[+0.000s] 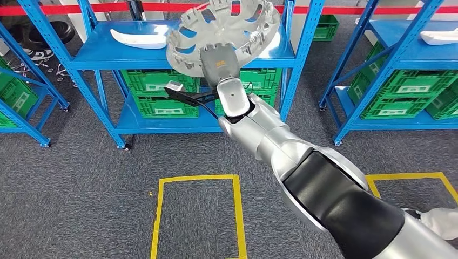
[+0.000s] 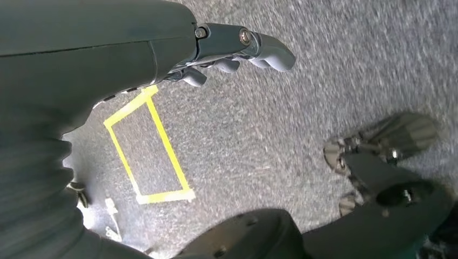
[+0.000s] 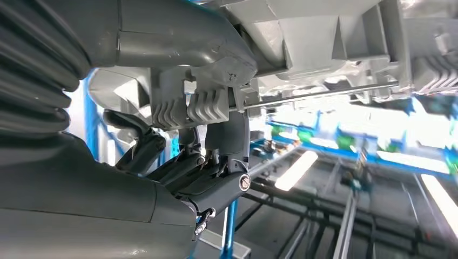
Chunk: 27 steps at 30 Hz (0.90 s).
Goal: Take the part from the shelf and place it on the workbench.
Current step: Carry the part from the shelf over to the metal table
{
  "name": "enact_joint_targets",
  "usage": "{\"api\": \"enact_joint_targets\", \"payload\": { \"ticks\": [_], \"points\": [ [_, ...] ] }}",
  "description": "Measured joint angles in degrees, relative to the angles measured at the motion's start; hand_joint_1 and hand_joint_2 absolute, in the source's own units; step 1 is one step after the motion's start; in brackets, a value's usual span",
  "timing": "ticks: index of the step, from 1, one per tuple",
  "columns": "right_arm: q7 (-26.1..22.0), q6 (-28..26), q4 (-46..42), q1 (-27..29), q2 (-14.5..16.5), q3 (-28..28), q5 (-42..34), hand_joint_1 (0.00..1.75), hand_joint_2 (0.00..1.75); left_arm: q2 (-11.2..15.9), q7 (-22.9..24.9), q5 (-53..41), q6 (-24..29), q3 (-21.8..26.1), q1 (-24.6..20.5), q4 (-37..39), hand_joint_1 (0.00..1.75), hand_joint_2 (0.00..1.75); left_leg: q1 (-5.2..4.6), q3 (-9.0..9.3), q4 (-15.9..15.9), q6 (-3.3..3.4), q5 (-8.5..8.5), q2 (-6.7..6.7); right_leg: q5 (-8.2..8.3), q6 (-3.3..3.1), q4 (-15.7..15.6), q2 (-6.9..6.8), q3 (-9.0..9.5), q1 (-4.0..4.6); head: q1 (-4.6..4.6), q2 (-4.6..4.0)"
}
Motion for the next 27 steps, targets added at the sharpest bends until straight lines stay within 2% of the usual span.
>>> {"api": "enact_joint_targets", "payload": {
  "ticks": [2,3,5,7,8,9,10,12,13,14,16,17,18,20,21,23,27],
  "points": [
    [-4.4,-3.2,-1.1,1.4,1.5,-0.9,-1.4,1.75,1.75,-0.1,0.3,0.5,0.0,-0.1,-0.1,0.0,0.0,1.75,0.15,-0.12,-0.1,-0.62,0.17,0.34,0.8,-0.41,-0.5,0.28,-0.14,-0.1,0.08,0.0],
    [-6.9,-4.1,-2.0,2.5,2.6,-1.1,-2.0,1.75,1.75,-0.1,0.3,0.9,0.0,-0.1,-0.1,-0.1,0.0,1.75,0.17,-0.35,0.4,-0.96,-0.42,0.36,1.24,-0.69,-0.8,0.4,-0.15,-0.32,0.04,0.0],
    [-11.9,-4.8,-4.4,5.4,4.7,-1.3,-3.7,1.75,1.75,-0.1,-0.2,1.7,0.0,-0.1,-0.1,-0.1,0.0,1.75,0.35,-1.86,4.5,-1.73,-3.58,0.16,2.03,-1.12,-1.4,0.47,-0.33,-0.77,-0.12,0.0],
    [-15.0,-4.8,-6.9,9.0,6.1,-0.7,-5.0,1.75,1.75,0.0,-0.9,2.5,0.0,-0.1,0.0,-0.1,0.0,1.75,0.7,-4.23,11.6,-2.53,-7.62,0.03,2.43,-1.23,-1.4,0.39,-0.84,-0.89,-0.24,0.0],
    [-15.8,-4.7,-8.0,10.7,6.6,-0.2,-5.5,1.75,1.75,0.0,-1.1,2.7,0.0,-0.1,0.1,-0.1,0.0,1.75,0.91,-4.93,14.1,-2.85,-8.72,0.04,2.59,-1.15,-1.3,0.3,-1.18,-0.94,-0.25,0.0],
    [-16.5,-4.7,-9.0,12.2,6.9,0.3,-6.2,1.75,1.75,0.1,-1.3,2.8,0.0,-0.1,0.2,-0.1,0.0,1.75,1.12,-4.71,14.6,-3.13,-8.8,0.05,2.73,-1.02,-1.1,0.15,-1.57,-1.02,-0.25,0.0],
    [-17.3,-4.8,-10.0,13.5,7.1,0.8,-7.2,1.75,1.75,0.2,-1.4,3.0,0.0,-0.1,0.3,-0.1,0.0,1.75,1.32,-3.36,12.8,-3.37,-7.92,0.07,2.84,-0.87,-0.8,-0.01,-2.03,-1.15,-0.25,0.0],
    [-19.3,-5.0,-12.4,15.6,7.3,1.6,-10.4,1.75,1.75,0.3,-1.8,3.4,0.0,0.0,0.4,-0.1,0.0,1.75,1.66,1.16,5.6,-3.79,-5.65,-0.01,2.89,-0.36,0.1,-0.35,-2.97,-1.34,-0.26,0.0],
    [-20.0,-5.0,-14.0,16.7,7.3,2.1,-12.2,1.75,1.75,0.3,-2.1,3.7,0.0,0.0,0.5,-0.1,0.0,1.75,1.72,2.88,2.6,-3.64,-4.95,-0.15,2.89,-0.05,0.4,-0.47,-3.36,-1.31,-0.21,0.0],
    [-20.2,-4.9,-15.9,17.9,7.1,2.7,-13.7,1.75,1.75,0.3,-2.3,3.9,0.0,0.0,0.7,-0.1,0.0,1.75,1.71,3.78,0.9,-3.33,-4.74,-0.25,2.98,0.29,0.6,-0.5,-3.62,-1.19,-0.14,0.0],
    [-19.3,-4.5,-20.2,20.6,6.2,4.5,-15.6,1.75,1.75,0.3,-2.6,4.1,0.0,0.2,1.0,-0.2,0.0,1.75,1.59,3.79,0.4,-2.36,-4.48,-0.34,3.22,0.74,0.5,-0.42,-3.81,-1.0,-0.01,0.0],
    [-18.7,-4.3,-22.3,21.8,5.6,5.6,-16.2,1.75,1.75,0.3,-2.7,4.1,0.0,0.3,1.2,-0.2,0.0,1.75,1.58,3.69,0.4,-2.14,-4.33,-0.28,3.38,0.43,0.3,-0.37,-3.85,-0.96,0.01,0.0],
    [-18.2,-4.1,-24.1,22.8,4.9,6.5,-16.7,1.75,1.75,0.3,-2.8,4.1,0.0,0.3,1.3,-0.2,0.0,1.75,1.56,3.6,0.3,-1.95,-4.16,-0.28,3.48,-0.15,0.1,-0.36,-3.88,-0.93,0.01,0.0],
    [-17.7,-4.0,-26.9,24.3,3.6,8.0,-17.3,1.75,1.75,0.3,-3.0,4.1,0.0,0.4,1.3,-0.2,0.0,1.75,1.52,3.36,0.3,-1.64,-3.89,-0.31,3.79,-1.58,-0.1,-0.37,-3.99,-0.83,0.04,0.0],
    [-17.7,-4.0,-28.1,24.8,3.0,8.5,-17.6,1.75,1.75,0.3,-3.0,4.1,0.0,0.4,1.3,-0.2,0.0,1.75,1.43,3.21,0.3,-1.42,-3.78,-0.32,4.05,-1.72,-0.3,-0.37,-4.01,-0.84,0.04,0.0],
    [-17.9,-4.1,-30.0,25.4,2.0,9.3,-18.2,1.75,1.75,0.3,-3.1,4.2,0.0,0.4,1.4,-0.2,0.0,1.75,1.19,2.89,0.3,-1.01,-3.58,-0.28,4.68,-1.1,-0.7,-0.39,-4.1,-0.98,0.03,0.0],
    [-18.9,-4.0,-32.2,25.8,0.6,10.4,-19.5,1.75,1.75,0.5,-3.1,4.5,0.0,0.8,1.4,-0.2,0.0,1.75,0.77,2.41,0.4,-0.35,-3.3,-0.2,5.48,1.08,-1.3,-0.38,-4.27,-1.45,0.01,0.0]
  ]
}}
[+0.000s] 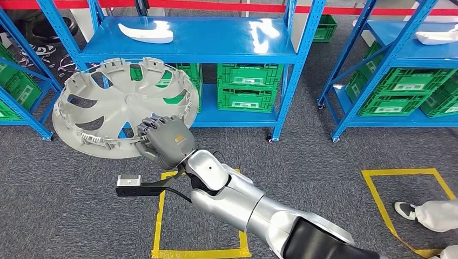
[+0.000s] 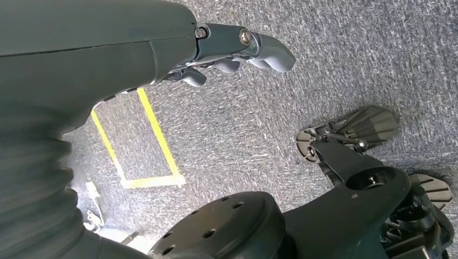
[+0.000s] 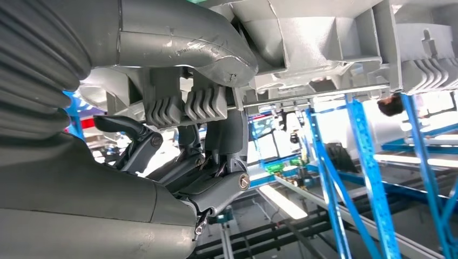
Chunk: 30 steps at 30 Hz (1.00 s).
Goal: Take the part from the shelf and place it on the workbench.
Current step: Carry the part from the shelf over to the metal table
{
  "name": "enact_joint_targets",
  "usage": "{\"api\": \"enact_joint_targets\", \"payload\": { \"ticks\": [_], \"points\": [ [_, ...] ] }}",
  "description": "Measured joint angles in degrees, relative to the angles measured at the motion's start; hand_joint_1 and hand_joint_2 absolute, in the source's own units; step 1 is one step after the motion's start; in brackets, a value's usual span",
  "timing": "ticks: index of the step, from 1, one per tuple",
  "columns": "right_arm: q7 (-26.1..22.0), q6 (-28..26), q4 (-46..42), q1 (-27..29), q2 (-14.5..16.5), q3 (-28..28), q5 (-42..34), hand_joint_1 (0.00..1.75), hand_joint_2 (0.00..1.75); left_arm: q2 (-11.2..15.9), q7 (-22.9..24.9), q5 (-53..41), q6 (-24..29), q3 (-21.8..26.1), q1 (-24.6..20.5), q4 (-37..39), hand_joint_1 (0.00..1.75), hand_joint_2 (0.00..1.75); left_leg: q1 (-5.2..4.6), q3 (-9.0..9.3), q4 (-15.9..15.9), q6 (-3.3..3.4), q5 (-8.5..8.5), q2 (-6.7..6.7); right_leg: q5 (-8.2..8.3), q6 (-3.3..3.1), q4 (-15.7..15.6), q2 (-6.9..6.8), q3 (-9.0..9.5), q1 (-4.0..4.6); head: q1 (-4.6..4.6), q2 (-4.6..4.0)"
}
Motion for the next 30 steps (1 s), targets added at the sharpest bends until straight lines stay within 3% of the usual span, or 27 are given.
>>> {"api": "enact_joint_targets", "payload": {
  "ticks": [5,7,9,10,11,12,15,17,20,21,23,25,26,27,28,30],
  "points": [
    [-0.3,0.1,-1.5,0.2,-0.6,0.2,-0.3,1.75,1.75,0.2,0.0,0.1,0.0,0.1,0.1,0.0,0.0,1.75,-0.11,-0.25,-0.2,0.94,0.57,0.02,-0.22,1.88,0.3,0.03,-0.31,-0.45,0.0,0.0],
    [-0.3,0.1,-1.9,0.3,-0.8,0.2,-0.4,1.75,1.75,0.2,-0.1,0.1,0.0,0.1,0.1,0.0,0.0,1.75,0.08,-0.36,-0.5,1.42,1.01,0.15,-3.45,2.1,4.5,0.16,-1.86,-0.5,0.02,0.0],
    [-0.4,0.2,-2.2,0.4,-1.1,0.2,-0.5,1.75,1.75,0.2,-0.1,0.1,0.0,0.1,0.2,0.0,0.0,1.75,0.02,-0.71,-0.5,1.53,1.27,0.22,-8.32,2.0,12.6,0.26,-4.79,-0.46,0.02,0.0],
    [-0.4,0.3,-2.2,0.6,-1.3,0.3,-0.6,1.75,1.75,0.3,-0.1,0.1,0.0,0.1,0.2,0.0,0.0,1.75,-0.02,-0.9,-0.4,1.47,1.38,0.22,-9.93,1.9,16.0,0.3,-5.9,-0.43,0.02,0.0],
    [-0.4,0.4,-2.3,0.7,-1.5,0.3,-0.7,1.75,1.75,0.3,-0.1,0.1,0.0,0.1,0.2,0.0,0.0,1.75,-0.05,-1.09,-0.4,1.37,1.5,0.2,-10.44,1.72,17.4,0.34,-6.01,-0.4,0.02,0.0],
    [-0.4,0.6,-2.4,0.9,-1.7,0.4,-0.8,1.75,1.75,0.3,0.0,0.1,0.0,0.1,0.3,0.0,0.0,1.75,-0.06,-1.23,-0.4,1.25,1.61,0.17,-9.9,1.48,16.4,0.36,-4.92,-0.37,0.03,0.0],
    [-0.3,1.3,-3.5,1.0,-2.4,0.8,-0.9,1.75,1.75,0.2,0.1,-0.2,0.0,0.1,0.3,0.0,0.0,1.75,-0.05,-1.47,-0.3,0.64,2.02,0.11,-6.17,0.51,4.9,0.35,2.24,-0.03,0.0,0.0],
    [-0.3,1.8,-4.7,1.1,-3.1,0.9,-1.0,1.75,1.75,0.2,0.2,-0.3,0.0,0.1,0.3,0.0,0.0,1.75,0.04,-1.66,-0.3,-0.08,2.47,0.16,-5.21,0.15,1.1,0.42,4.13,0.4,0.05,0.0],
    [-0.1,2.2,-6.3,1.5,-4.2,1.0,-1.0,1.75,1.75,0.2,0.3,-0.4,0.0,0.1,0.3,0.0,0.0,1.75,0.19,-1.92,-0.7,-1.3,2.9,0.2,-4.13,-0.56,0.5,0.48,3.82,0.49,0.12,0.0],
    [-0.1,2.2,-6.8,1.5,-4.4,1.0,-1.0,1.75,1.75,0.2,0.3,-0.4,0.0,0.1,0.3,0.1,0.0,1.75,0.22,-2.26,-0.1,-1.65,2.03,0.18,-3.63,-0.95,0.2,0.42,3.69,0.33,0.05,0.0],
    [0.0,2.3,-7.5,1.7,-4.8,1.0,-0.9,1.75,1.75,0.3,0.4,-0.5,0.0,0.1,0.3,0.1,0.0,1.75,0.43,-4.0,4.7,-2.23,-2.01,0.17,-2.69,-1.52,-0.3,0.3,3.12,0.04,-0.11,0.0],
    [0.3,2.4,-8.1,1.9,-5.3,1.0,-0.6,1.75,1.75,0.3,0.5,-0.7,0.0,0.1,0.2,0.1,0.0,1.75,0.56,-6.02,12.0,-2.77,-6.36,0.18,-1.93,-1.68,-0.3,0.28,2.13,0.04,-0.2,0.0],
    [0.5,2.4,-8.4,2.0,-5.7,1.0,-0.2,1.75,1.75,0.3,0.6,-0.8,0.0,0.1,0.2,0.1,0.0,1.75,0.61,-6.18,14.1,-2.94,-7.31,0.18,-1.55,-1.64,-0.2,0.27,1.59,0.05,-0.2,0.0],
    [0.8,2.4,-8.7,2.2,-6.0,1.0,0.1,1.75,1.75,0.3,0.8,-0.9,0.0,0.1,0.1,0.1,0.0,1.75,0.65,-5.35,14.1,-3.04,-7.3,0.18,-1.17,-1.56,-0.1,0.26,1.03,0.03,-0.19,0.0],
    [1.0,2.4,-9.0,2.4,-6.2,1.0,0.5,1.75,1.75,0.3,0.9,-1.0,0.0,0.1,0.0,0.2,0.0,1.75,0.72,-3.38,11.8,-3.09,-6.43,0.19,-0.79,-1.41,0.1,0.27,0.46,-0.01,-0.2,0.0],
    [1.4,2.4,-9.4,2.6,-6.7,1.0,1.0,1.75,1.75,0.3,1.1,-1.1,0.0,0.1,-0.3,0.2,0.0,1.75,0.8,1.93,4.0,-3.03,-4.46,0.12,-0.15,-0.91,0.6,0.31,-0.65,0.04,-0.2,0.0]
  ]
}}
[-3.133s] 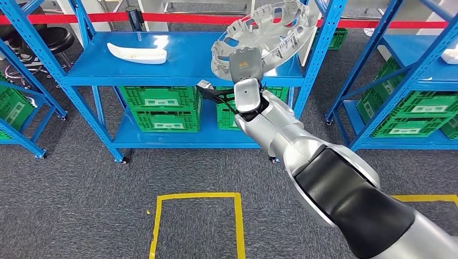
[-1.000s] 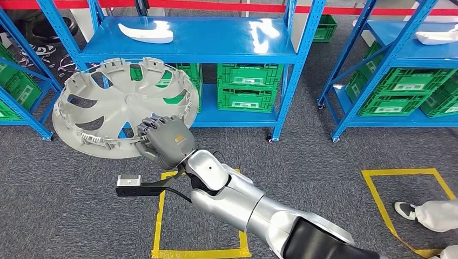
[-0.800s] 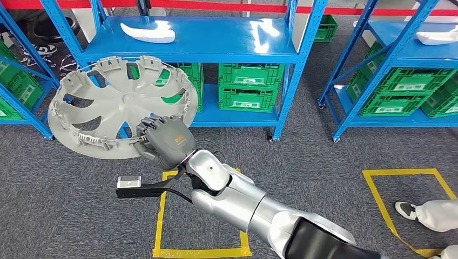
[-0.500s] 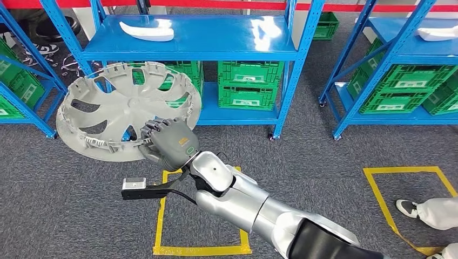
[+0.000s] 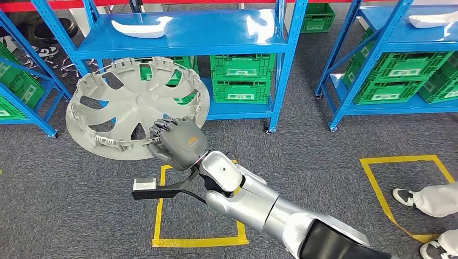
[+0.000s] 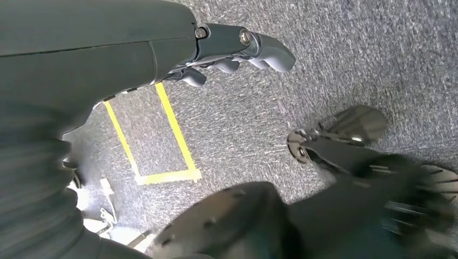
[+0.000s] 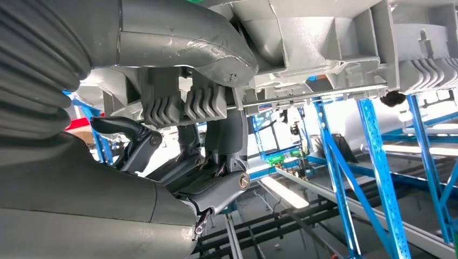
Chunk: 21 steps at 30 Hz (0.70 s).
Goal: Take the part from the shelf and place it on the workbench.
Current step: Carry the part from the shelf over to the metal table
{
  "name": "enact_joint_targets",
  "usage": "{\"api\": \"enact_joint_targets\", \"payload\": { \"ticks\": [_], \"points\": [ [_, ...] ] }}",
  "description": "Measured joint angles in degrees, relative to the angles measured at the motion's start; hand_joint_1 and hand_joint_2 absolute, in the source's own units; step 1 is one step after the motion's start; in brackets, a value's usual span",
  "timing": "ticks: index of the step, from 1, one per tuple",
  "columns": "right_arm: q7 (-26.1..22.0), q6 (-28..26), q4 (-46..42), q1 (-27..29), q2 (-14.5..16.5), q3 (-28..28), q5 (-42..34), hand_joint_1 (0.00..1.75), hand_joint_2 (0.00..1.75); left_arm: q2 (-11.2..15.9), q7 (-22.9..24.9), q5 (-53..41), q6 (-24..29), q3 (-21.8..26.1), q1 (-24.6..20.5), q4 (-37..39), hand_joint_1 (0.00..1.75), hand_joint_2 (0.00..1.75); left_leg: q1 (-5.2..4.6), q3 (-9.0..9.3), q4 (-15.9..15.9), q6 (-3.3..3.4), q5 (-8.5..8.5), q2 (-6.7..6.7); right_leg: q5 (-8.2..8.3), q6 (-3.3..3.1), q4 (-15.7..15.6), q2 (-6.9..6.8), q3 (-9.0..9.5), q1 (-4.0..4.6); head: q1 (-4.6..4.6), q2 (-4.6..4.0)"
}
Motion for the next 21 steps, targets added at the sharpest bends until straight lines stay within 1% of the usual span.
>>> {"api": "enact_joint_targets", "payload": {
  "ticks": [1,2,3,4,5,6,7,8,9,10,11,12,13,14,15,16,17,18,19,20,21],
  "points": [
    [0.1,0.0,-0.2,0.0,-0.2,0.0,0.1,1.75,1.75,0.0,0.0,0.0,0.0,0.0,-0.2,0.0,0.0,1.75,-0.03,1.71,-3.0,0.27,0.59,-0.13,0.34,0.31,0.3,0.02,-0.46,0.09,0.05,0.0],
    [0.2,0.0,-0.4,0.1,-0.3,0.0,0.2,1.75,1.75,-0.1,0.0,0.0,0.0,0.0,-0.3,0.0,0.0,1.75,-0.1,2.44,-4.6,0.64,0.82,-0.25,0.71,0.63,0.4,0.03,-0.8,0.19,0.11,0.0],
    [0.2,0.0,-0.6,0.1,-0.4,0.0,0.2,1.75,1.75,-0.1,0.0,0.0,0.0,0.0,-0.3,0.0,0.0,1.75,-0.27,2.3,-4.9,1.13,0.94,-0.36,1.16,0.94,0.3,0.03,-1.02,0.27,0.15,0.0],
    [0.2,0.0,-0.7,0.2,-0.5,0.0,0.2,1.75,1.75,-0.1,0.0,0.0,0.0,0.0,-0.3,0.0,0.0,1.75,-0.32,1.95,-4.8,1.64,1.44,-0.41,1.67,1.26,0.1,0.03,-1.11,0.21,0.2,0.0],
    [0.2,0.0,-0.7,0.3,-0.7,0.1,0.2,1.75,1.75,-0.1,0.1,0.0,0.0,0.0,-0.2,0.0,0.0,1.75,-0.31,1.68,-4.9,2.1,1.93,-0.37,1.79,1.59,0.1,0.07,-1.3,0.1,0.17,0.0],
    [0.2,0.2,-0.8,0.4,-0.9,0.1,0.2,1.75,1.75,-0.1,0.1,0.0,0.0,0.0,-0.2,0.0,0.0,1.75,-0.3,1.32,-4.9,2.58,2.51,-0.37,1.01,1.91,0.6,0.12,-1.68,0.01,0.2,0.0],
    [0.1,0.4,-0.9,0.4,-1.2,0.1,0.2,1.75,1.75,-0.1,0.1,0.0,0.0,0.0,-0.2,0.0,0.0,1.75,-0.25,0.75,-5.0,3.0,3.13,-0.4,-0.82,2.17,2.3,0.17,-2.35,-0.07,0.25,0.0],
    [0.1,0.7,-1.1,0.5,-1.4,0.1,0.3,1.75,1.75,-0.1,0.0,0.0,0.0,0.0,-0.2,0.1,0.0,1.75,-0.23,0.11,-5.0,3.32,3.73,-0.49,-3.61,2.34,5.2,0.22,-3.3,-0.12,0.29,0.0],
    [0.1,0.9,-1.2,0.5,-1.6,0.1,0.3,1.75,1.75,0.0,0.0,0.0,0.0,0.0,-0.3,0.0,0.0,1.75,-0.29,-0.66,-5.0,3.52,4.32,-0.69,-6.66,2.4,9.0,0.23,-4.35,-0.09,0.35,0.0],
    [0.1,1.0,-1.3,0.6,-1.8,0.1,0.2,1.75,1.75,0.0,0.0,0.0,0.0,0.0,-0.3,0.1,0.0,1.75,-0.38,-1.47,-5.0,3.6,4.9,-0.91,-9.06,2.37,13.0,0.24,-5.19,-0.05,0.36,0.0],
    [0.1,1.0,-1.3,0.7,-1.9,0.1,0.3,1.75,1.75,0.0,0.0,0.0,0.0,0.0,-0.2,0.1,0.0,1.75,-0.47,-2.25,-4.9,3.62,5.46,-1.16,-10.38,2.24,16.0,0.27,-5.54,0.03,0.36,0.0],
    [0.2,1.1,-1.4,0.8,-2.0,0.2,0.3,1.75,1.75,0.0,0.0,0.0,0.0,0.0,-0.2,0.1,0.0,1.75,-0.55,-3.06,-4.9,3.59,6.03,-1.5,-10.34,1.97,17.1,0.33,-4.91,0.17,0.36,0.0],
    [0.2,1.2,-1.4,0.9,-2.2,0.2,0.4,1.75,1.75,0.0,0.0,0.0,0.0,0.0,-0.2,0.1,0.0,1.75,-0.62,-3.82,-4.8,3.54,6.6,-1.9,-9.27,1.6,16.0,0.49,-3.2,0.34,0.36,0.0],
    [0.3,1.3,-1.4,0.9,-2.3,0.2,0.5,1.75,1.75,0.0,0.0,0.0,0.0,0.0,-0.2,0.1,0.0,1.75,-0.68,-4.5,-4.8,3.45,7.13,-2.36,-7.85,1.11,13.1,0.94,-0.56,0.57,0.36,0.0],
    [0.4,1.4,-1.5,0.9,-2.4,0.2,0.6,1.75,1.75,-0.1,0.1,-0.1,0.0,0.0,-0.3,0.1,0.0,1.75,-0.72,-5.14,-4.8,3.32,7.68,-2.79,-7.15,0.43,8.9,1.97,2.6,0.75,0.33,0.0],
    [0.5,1.6,-1.6,0.9,-2.5,0.2,0.7,1.75,1.75,-0.2,0.1,-0.1,0.0,0.0,-0.4,0.1,0.0,1.75,-0.73,-5.58,-4.8,3.16,8.15,-3.18,-7.13,-0.04,4.6,3.03,5.45,0.84,0.3,0.0],
    [0.5,1.7,-1.7,0.9,-2.6,0.2,0.7,1.75,1.75,-0.3,0.1,-0.1,0.0,0.0,-0.5,0.1,0.0,1.75,-0.61,-5.86,-5.0,2.88,8.73,-3.61,-7.44,-0.27,1.5,3.92,7.38,0.94,0.3,0.0],
    [0.5,1.7,-1.8,0.9,-2.7,0.2,0.8,1.75,1.75,-0.3,0.2,-0.1,0.0,0.0,-0.5,0.1,0.0,1.75,-0.4,-6.03,-5.3,2.51,9.34,-4.06,-7.87,-0.38,-0.3,4.43,8.36,1.02,0.31,0.0],
    [0.5,1.8,-1.9,0.9,-2.8,0.2,0.8,1.75,1.75,-0.3,0.2,-0.1,0.0,0.0,-0.6,0.1,0.0,1.75,-0.22,-6.1,-5.7,2.1,9.99,-4.64,-7.69,-0.31,-1.1,4.18,8.66,1.16,0.36,0.0],
    [0.5,1.8,-2.0,0.9,-2.8,0.2,0.9,1.75,1.75,-0.2,0.2,-0.1,0.0,0.0,-0.6,0.1,0.0,1.75,-0.11,-6.24,-6.1,1.71,10.55,-5.1,-7.11,-0.38,-1.5,3.57,8.57,1.07,0.39,0.0],
    [0.5,1.8,-2.1,0.9,-2.9,0.2,0.9,1.75,1.75,-0.2,0.2,-0.1,0.0,0.0,-0.5,0.2,0.0,1.75,-0.19,-6.53,-6.2,1.41,10.45,-4.89,-6.56,-0.61,-2.0,2.9,8.5,0.92,0.36,0.0]
  ]
}}
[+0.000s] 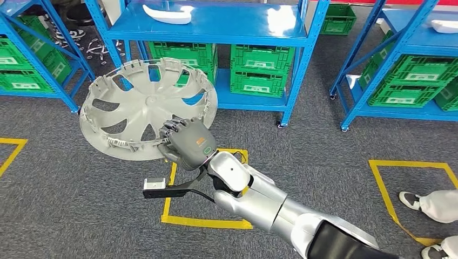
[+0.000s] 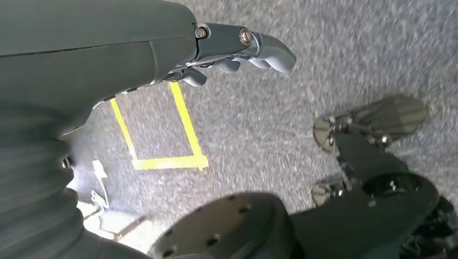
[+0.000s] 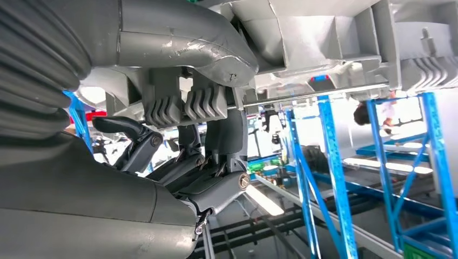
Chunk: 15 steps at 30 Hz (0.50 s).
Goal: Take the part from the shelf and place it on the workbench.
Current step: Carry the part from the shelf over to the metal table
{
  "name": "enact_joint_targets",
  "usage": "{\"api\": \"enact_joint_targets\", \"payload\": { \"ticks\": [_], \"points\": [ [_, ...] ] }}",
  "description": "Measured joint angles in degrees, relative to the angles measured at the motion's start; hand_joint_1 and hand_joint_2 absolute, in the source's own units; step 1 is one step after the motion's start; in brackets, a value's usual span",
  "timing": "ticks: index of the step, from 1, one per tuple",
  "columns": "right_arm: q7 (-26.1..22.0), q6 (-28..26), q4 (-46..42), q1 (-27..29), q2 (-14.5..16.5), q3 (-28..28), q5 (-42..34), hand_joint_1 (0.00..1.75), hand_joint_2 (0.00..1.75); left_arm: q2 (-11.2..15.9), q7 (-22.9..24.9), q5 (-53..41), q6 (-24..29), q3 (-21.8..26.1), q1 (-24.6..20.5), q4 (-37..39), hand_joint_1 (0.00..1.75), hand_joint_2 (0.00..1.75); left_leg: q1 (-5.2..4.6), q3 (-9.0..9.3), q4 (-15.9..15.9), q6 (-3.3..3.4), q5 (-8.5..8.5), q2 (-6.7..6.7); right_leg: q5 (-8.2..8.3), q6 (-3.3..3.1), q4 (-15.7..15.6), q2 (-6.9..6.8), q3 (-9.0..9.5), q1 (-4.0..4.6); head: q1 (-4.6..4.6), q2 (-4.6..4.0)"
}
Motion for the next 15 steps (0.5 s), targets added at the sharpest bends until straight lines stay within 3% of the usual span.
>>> {"api": "enact_joint_targets", "payload": {
  "ticks": [2,4,5,7,9,11,13,15],
  "points": [
    [0.0,0.1,-0.2,0.0,0.0,0.0,0.1,1.75,1.75,0.1,0.1,-0.1,-0.1,0.0,0.1,0.1,0.0,1.75,-0.17,-1.27,2.7,-0.5,-2.79,1.97,1.0,-0.5,-0.9,-1.54,-0.36,-0.46,-0.31,0.0],
    [0.0,0.3,-0.3,0.1,-0.2,0.0,0.1,1.75,1.75,0.1,0.1,-0.1,-0.1,0.0,0.0,0.1,0.0,1.75,0.11,-3.22,9.5,-1.14,-7.39,4.06,1.56,-0.71,-0.8,-3.06,-1.09,-0.44,-0.57,0.0],
    [0.0,0.4,-0.3,0.1,-0.2,0.0,0.2,1.75,1.75,0.1,0.1,-0.1,-0.1,0.0,0.0,0.1,0.0,1.75,0.3,-3.94,13.0,-1.5,-8.77,4.5,1.8,-0.65,-0.5,-3.9,-1.59,-0.45,-0.6,0.0],
    [0.0,0.5,-0.3,0.2,-0.3,0.0,0.2,1.75,1.75,0.2,0.1,-0.1,-0.1,0.0,0.0,0.1,0.0,1.75,0.64,-3.08,15.3,-2.13,-8.4,4.9,2.15,-0.44,0.2,-5.46,-2.79,-0.54,-0.6,0.0],
    [0.0,0.7,-0.4,0.2,-0.3,0.0,0.2,1.75,1.75,0.2,0.0,-0.1,-0.1,0.0,-0.1,0.1,0.0,1.75,0.85,1.44,9.6,-2.56,-6.28,6.08,2.22,-0.11,1.1,-6.73,-3.91,-0.68,-0.6,0.0],
    [0.0,0.8,-0.5,0.2,-0.4,0.0,0.2,1.75,1.75,0.1,-0.2,-0.1,-0.1,0.0,-0.3,0.1,0.0,1.75,0.31,5.53,3.4,-2.23,-6.37,8.15,2.24,0.47,2.0,-7.86,-4.74,-0.52,-0.6,0.0],
    [-0.1,0.9,-0.7,0.1,-0.4,0.0,0.2,1.75,1.75,0.1,-0.3,-0.1,-0.1,-0.1,-0.4,0.1,0.0,1.75,-0.24,6.28,1.6,-1.06,-7.05,8.71,2.46,1.13,2.3,-8.82,-5.08,-0.25,-0.46,0.0],
    [-0.2,0.9,-0.7,0.1,-0.4,0.0,0.2,1.75,1.75,0.2,-0.2,-0.1,-0.1,-0.1,-0.3,0.1,0.0,1.75,-0.21,5.76,1.4,0.18,-6.59,7.56,2.49,1.78,2.5,-9.36,-5.14,-0.39,-0.31,0.0]
  ]
}}
